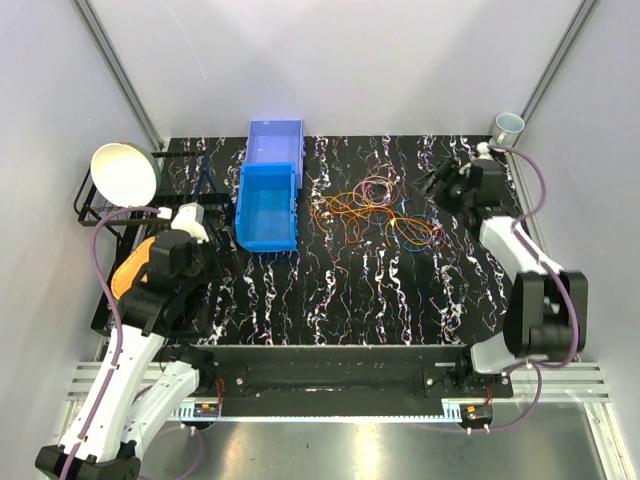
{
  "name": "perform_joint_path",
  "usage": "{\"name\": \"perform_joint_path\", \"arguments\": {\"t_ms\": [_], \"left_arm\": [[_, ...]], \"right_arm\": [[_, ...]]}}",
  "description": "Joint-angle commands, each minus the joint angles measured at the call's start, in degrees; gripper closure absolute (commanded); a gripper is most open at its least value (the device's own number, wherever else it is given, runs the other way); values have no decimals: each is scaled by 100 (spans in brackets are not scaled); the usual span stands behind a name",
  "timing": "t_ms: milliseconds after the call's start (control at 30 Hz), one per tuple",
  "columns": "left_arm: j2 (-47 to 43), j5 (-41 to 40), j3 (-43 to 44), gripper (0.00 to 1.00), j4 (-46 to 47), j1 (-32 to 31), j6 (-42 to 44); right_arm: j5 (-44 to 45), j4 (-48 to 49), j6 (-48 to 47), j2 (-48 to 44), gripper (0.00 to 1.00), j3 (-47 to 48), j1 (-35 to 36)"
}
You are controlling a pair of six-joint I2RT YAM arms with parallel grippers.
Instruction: Untangle the cables
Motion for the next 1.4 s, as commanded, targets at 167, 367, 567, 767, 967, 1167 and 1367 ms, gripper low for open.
{"name": "perform_joint_path", "arguments": {"t_ms": [167, 367, 567, 767, 967, 1167, 1367], "left_arm": [[-188, -141, -7, 1, 184, 4, -37], [-223, -105, -16, 1, 184, 4, -46], [-223, -88, -16, 1, 193, 4, -37], [-232, -79, -7, 1, 193, 39, -28], [-232, -79, -16, 1, 184, 74, -37], [-223, -88, -7, 1, 184, 74, -37], [-188, -53, -7, 1, 193, 162, -19]], "right_arm": [[-488, -233, -249, 1585, 34, 1371, 627], [-400, -348, -557, 2368, 37, 1978, 741], [-339, -392, -698, 2852, 41, 2295, 786], [-216, -471, -777, 3196, 46, 2568, 926], [-172, -480, -803, 3424, 56, 2683, 996], [-145, -638, -838, 3539, 86, 2902, 1040], [-22, -1331, -882, 2969, 100, 3665, 1260]]}}
